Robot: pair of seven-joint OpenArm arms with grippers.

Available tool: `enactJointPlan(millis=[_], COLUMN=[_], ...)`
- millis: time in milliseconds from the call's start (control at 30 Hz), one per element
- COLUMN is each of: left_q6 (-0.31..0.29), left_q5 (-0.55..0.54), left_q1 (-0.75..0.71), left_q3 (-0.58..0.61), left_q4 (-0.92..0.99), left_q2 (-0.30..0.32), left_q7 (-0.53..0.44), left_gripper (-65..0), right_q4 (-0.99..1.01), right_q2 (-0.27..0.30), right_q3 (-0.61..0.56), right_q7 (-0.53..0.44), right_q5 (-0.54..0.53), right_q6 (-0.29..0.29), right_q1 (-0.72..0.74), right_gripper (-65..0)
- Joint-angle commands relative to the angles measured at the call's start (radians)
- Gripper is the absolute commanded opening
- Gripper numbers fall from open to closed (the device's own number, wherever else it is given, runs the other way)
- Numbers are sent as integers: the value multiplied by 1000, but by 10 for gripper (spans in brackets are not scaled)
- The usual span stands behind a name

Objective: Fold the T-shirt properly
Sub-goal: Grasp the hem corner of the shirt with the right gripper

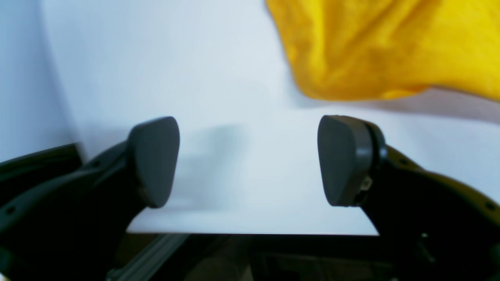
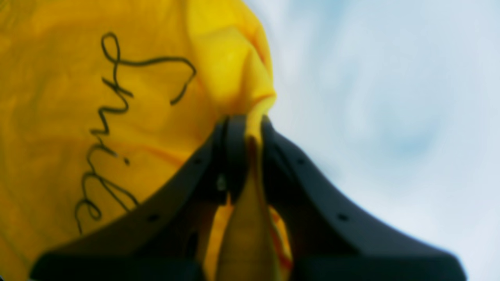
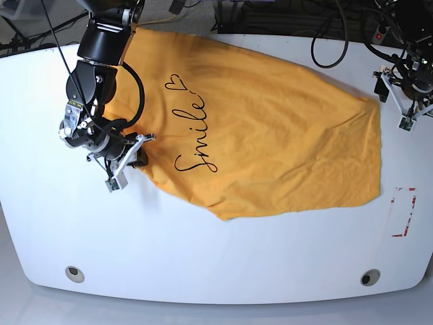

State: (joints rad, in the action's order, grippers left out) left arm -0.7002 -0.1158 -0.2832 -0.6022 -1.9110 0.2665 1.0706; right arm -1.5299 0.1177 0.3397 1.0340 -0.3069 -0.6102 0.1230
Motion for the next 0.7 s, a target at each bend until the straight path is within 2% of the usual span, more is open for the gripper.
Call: enactJointPlan(millis=[0, 100, 167, 267, 400, 667], left_q6=[2, 2, 2, 2, 2, 2], left_q5=[-5, -5, -5, -5, -5, -5], left_q1=[23, 39, 40, 62, 71, 71], left_q3=[3, 8, 9, 24, 34, 38], left_q4=[-11, -9, -9, -9, -9, -9], left_q2=[12, 10, 10, 10, 10, 12], left_q7=[-10, -10, -10, -10, -10, -10], left_gripper=[-133, -133, -133, -133, -133, -133], right_q4=[-37, -37, -37, -39, -39, 19], right_q2=[12, 10, 9, 9, 18, 99], right_q3=[3, 3, 3, 8, 23, 54], right_q7=[-4, -4, -5, -5, -7, -2], right_q5=[-5, -5, -5, -5, -42, -219], right_q6=[-1, -3, -3, -3, -3, -3], right_q1=[-10, -52, -75, -82, -58, 42], right_gripper=[-547, -417, -303, -184, -170, -168])
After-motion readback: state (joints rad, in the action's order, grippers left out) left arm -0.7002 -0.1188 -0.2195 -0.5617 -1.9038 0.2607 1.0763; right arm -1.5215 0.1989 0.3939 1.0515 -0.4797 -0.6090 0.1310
